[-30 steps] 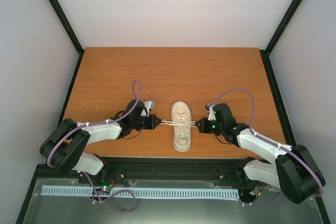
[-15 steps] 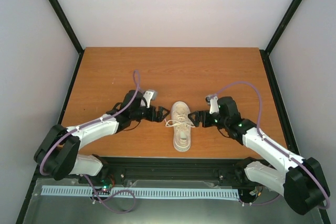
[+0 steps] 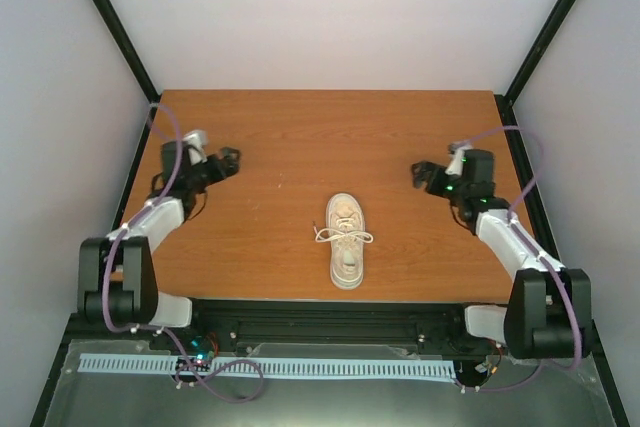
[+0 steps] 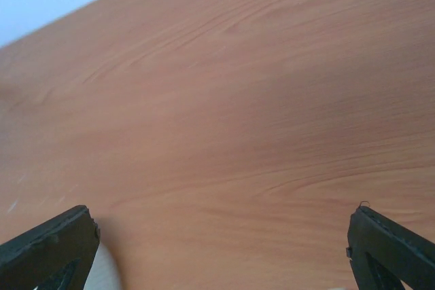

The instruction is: Tie the shoes

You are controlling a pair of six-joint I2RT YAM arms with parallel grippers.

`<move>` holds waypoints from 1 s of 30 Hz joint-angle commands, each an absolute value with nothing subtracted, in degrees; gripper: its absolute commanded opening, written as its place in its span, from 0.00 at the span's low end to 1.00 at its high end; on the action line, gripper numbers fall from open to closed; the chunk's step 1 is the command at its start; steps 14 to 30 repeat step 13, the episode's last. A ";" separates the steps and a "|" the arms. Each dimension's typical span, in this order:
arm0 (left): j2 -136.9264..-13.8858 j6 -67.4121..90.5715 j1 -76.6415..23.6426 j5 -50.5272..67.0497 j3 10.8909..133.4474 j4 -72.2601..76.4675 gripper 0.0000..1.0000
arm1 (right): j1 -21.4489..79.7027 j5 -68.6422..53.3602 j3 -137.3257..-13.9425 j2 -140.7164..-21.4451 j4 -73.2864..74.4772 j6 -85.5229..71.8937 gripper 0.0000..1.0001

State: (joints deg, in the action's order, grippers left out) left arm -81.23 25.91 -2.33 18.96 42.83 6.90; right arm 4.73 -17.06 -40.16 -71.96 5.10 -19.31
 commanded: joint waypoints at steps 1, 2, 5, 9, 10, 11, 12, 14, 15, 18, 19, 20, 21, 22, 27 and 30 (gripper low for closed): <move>-71.19 28.03 7.89 15.53 35.18 9.82 1.00 | -4.78 -11.60 -34.69 -67.86 -2.33 -19.42 1.00; -68.11 26.49 8.59 10.38 33.37 9.00 1.00 | -5.55 -7.51 -33.18 -66.26 -3.25 -19.01 1.00; -60.06 24.11 8.69 -5.91 27.01 9.45 1.00 | -5.68 3.62 -27.60 -61.99 -8.42 -18.20 1.00; -57.08 22.38 8.69 -13.93 20.39 14.81 1.00 | -5.69 11.39 -21.32 -60.69 -17.78 -17.24 1.00; -57.84 21.80 8.69 -12.88 20.61 15.17 1.00 | -5.67 12.59 -21.64 -61.52 -17.44 -16.80 1.00; -58.79 21.41 8.70 -12.41 21.25 15.29 1.00 | -5.62 13.21 -21.88 -62.39 -17.84 -16.40 1.00; -59.94 21.30 8.70 -12.34 21.79 15.49 1.00 | -5.61 13.85 -21.88 -63.37 -18.86 -16.26 1.00; -60.93 21.50 8.66 -12.69 22.28 15.74 1.00 | -5.60 14.44 -21.64 -64.26 -20.39 -16.09 1.00; -60.93 21.50 8.66 -12.69 22.28 15.74 1.00 | -5.60 14.44 -21.64 -64.26 -20.39 -16.09 1.00; -60.93 21.50 8.66 -12.69 22.28 15.74 1.00 | -5.60 14.44 -21.64 -64.26 -20.39 -16.09 1.00; -60.93 21.50 8.66 -12.69 22.28 15.74 1.00 | -5.60 14.44 -21.64 -64.26 -20.39 -16.09 1.00; -60.93 21.50 8.66 -12.69 22.28 15.74 1.00 | -5.60 14.44 -21.64 -64.26 -20.39 -16.09 1.00; -60.93 21.50 8.66 -12.69 22.28 15.74 1.00 | -5.60 14.44 -21.64 -64.26 -20.39 -16.09 1.00; -60.93 21.50 8.66 -12.69 22.28 15.74 1.00 | -5.60 14.44 -21.64 -64.26 -20.39 -16.09 1.00; -60.93 21.50 8.66 -12.69 22.28 15.74 1.00 | -5.60 14.44 -21.64 -64.26 -20.39 -16.09 1.00; -60.93 21.50 8.66 -12.69 22.28 15.74 1.00 | -5.60 14.44 -21.64 -64.26 -20.39 -16.09 1.00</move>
